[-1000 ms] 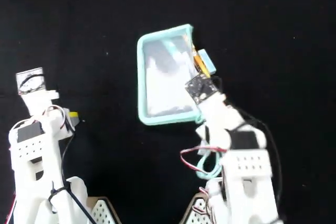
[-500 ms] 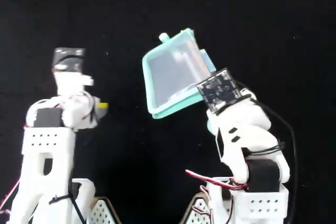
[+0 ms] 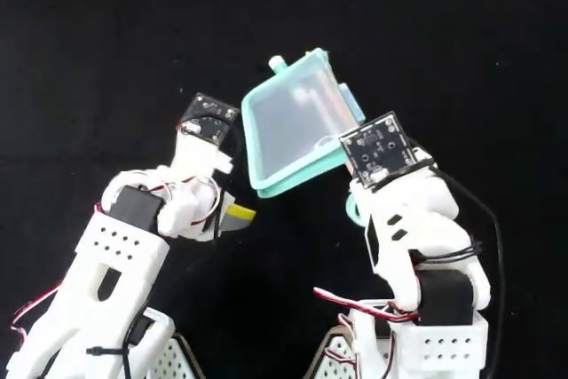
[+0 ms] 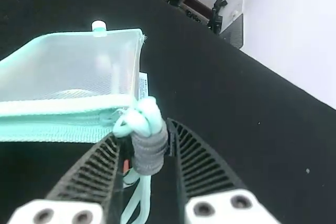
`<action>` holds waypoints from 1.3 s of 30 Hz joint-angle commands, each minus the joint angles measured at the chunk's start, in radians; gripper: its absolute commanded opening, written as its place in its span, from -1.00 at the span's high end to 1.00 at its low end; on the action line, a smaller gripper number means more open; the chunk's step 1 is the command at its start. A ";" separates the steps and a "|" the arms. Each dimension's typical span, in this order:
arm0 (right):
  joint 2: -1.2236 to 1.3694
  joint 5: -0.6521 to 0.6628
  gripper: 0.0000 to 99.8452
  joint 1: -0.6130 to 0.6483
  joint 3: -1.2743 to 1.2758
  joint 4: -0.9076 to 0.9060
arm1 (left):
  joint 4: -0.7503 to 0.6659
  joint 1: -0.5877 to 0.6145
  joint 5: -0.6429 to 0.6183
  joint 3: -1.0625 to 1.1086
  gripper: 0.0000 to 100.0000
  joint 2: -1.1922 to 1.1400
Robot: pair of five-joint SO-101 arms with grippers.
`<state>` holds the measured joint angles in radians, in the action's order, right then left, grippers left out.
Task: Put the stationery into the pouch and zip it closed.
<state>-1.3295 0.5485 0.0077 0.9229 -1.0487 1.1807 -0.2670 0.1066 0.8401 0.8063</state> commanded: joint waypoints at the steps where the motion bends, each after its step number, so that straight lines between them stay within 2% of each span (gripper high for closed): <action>1: 0.050 -0.044 0.98 -0.012 -0.085 0.028 | -0.032 0.015 0.064 -0.122 0.31 0.023; 6: 0.108 -0.114 0.98 -0.011 -0.197 0.028 | -0.031 0.070 0.077 -0.208 0.31 0.025; 12: 0.182 -0.115 0.98 -0.009 -0.271 0.021 | -0.043 0.140 0.069 -0.312 0.31 0.011; 16: 0.191 -0.118 0.98 0.051 -0.306 0.020 | -0.097 0.085 0.058 -0.274 0.31 -0.023; 18: 0.191 -0.164 0.98 0.083 -0.341 0.020 | -0.112 0.053 0.021 -0.245 0.31 -0.044; 22: 0.197 -0.201 0.98 0.092 -0.410 -0.020 | -0.124 0.010 0.008 -0.196 0.31 -0.063; 25: 0.199 -0.199 0.98 0.094 -0.435 -0.020 | -0.072 0.007 0.006 -0.203 0.31 -0.038; 30: 0.203 -0.209 0.98 0.112 -0.437 0.011 | 0.072 -0.070 0.005 -0.252 0.31 0.074; 35: 0.248 -0.284 0.98 0.219 -0.455 0.014 | 0.091 -0.128 -0.052 -0.246 0.31 0.166; 39: 0.285 -0.313 0.98 0.244 -0.526 0.005 | 0.095 -0.133 -0.057 -0.246 0.31 0.178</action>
<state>-1.0641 0.2631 0.2286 0.4841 -1.0595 1.2712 -0.3821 0.0652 0.6437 0.9597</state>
